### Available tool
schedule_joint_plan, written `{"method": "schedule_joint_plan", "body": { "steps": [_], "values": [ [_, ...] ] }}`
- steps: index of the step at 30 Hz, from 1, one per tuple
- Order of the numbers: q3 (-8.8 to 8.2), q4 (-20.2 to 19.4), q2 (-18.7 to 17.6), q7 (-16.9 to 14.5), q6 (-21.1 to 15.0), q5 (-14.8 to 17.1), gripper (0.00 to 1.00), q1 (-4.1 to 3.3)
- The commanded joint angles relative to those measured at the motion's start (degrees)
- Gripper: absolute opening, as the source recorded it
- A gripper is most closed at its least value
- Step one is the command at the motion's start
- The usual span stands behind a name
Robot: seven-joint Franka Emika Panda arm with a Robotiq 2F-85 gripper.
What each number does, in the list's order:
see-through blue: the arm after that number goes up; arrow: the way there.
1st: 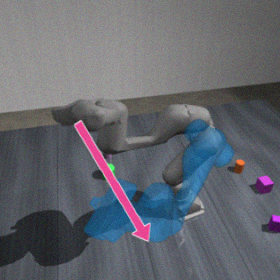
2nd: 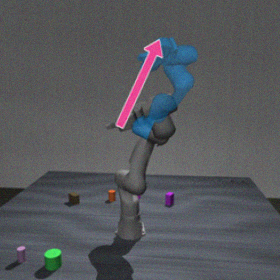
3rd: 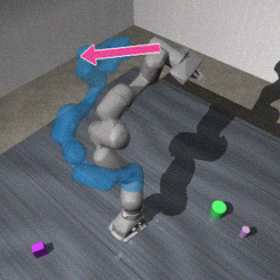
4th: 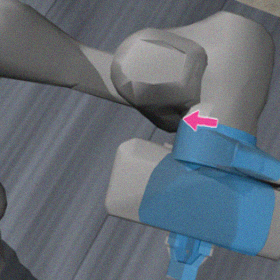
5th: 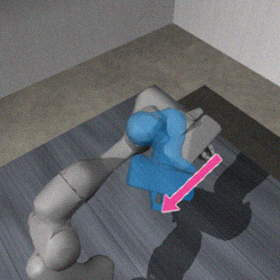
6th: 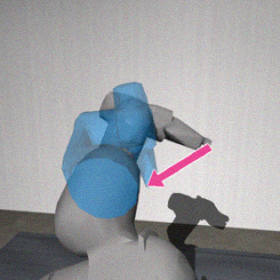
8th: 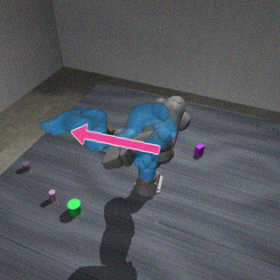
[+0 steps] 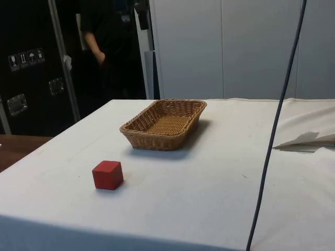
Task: Pick up the cube and place it into the basket.
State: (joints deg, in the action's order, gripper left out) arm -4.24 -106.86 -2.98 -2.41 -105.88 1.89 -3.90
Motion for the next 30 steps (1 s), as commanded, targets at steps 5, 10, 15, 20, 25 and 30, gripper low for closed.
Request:
{"method": "schedule_joint_plan", "body": {
  "steps": [5,10,15,20,25,30],
  "values": [
    [1.2,0.8,-1.03,2.23,-0.46,-0.97,1.0,-0.29],
    [2.41,1.15,-1.55,3.44,-0.97,-1.38,1.0,-0.06],
    [3.44,2.23,-2.81,5.73,-1.6,-2.75,1.0,-0.34],
    [4.53,2.75,-3.72,7.45,-2.41,-3.61,1.0,-0.4],
    [5.84,2.92,-4.7,9.22,-3.61,-4.41,1.0,-0.46],
    [6.93,2.64,-5.16,10.03,-4.41,-4.53,1.0,-0.17]
  ]
}}
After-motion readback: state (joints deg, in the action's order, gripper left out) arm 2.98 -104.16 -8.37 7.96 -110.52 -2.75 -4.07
